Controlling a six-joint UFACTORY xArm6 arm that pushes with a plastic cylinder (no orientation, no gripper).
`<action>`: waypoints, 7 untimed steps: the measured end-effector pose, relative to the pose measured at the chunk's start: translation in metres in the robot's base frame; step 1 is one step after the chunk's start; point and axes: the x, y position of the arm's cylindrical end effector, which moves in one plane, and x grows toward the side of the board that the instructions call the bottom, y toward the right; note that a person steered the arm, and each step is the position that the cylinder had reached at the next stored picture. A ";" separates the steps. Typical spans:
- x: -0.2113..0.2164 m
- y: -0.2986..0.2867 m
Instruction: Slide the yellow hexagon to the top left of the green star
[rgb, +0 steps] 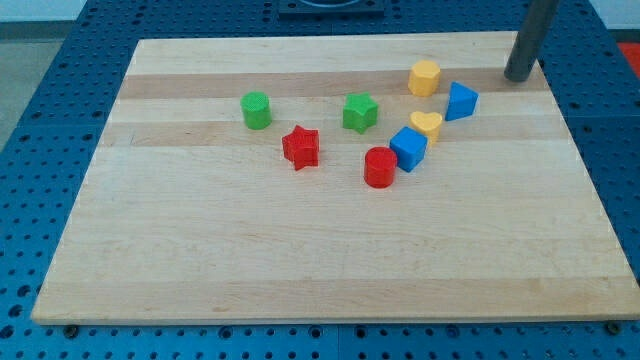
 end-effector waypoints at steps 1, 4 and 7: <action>0.000 -0.021; -0.001 -0.152; 0.004 -0.182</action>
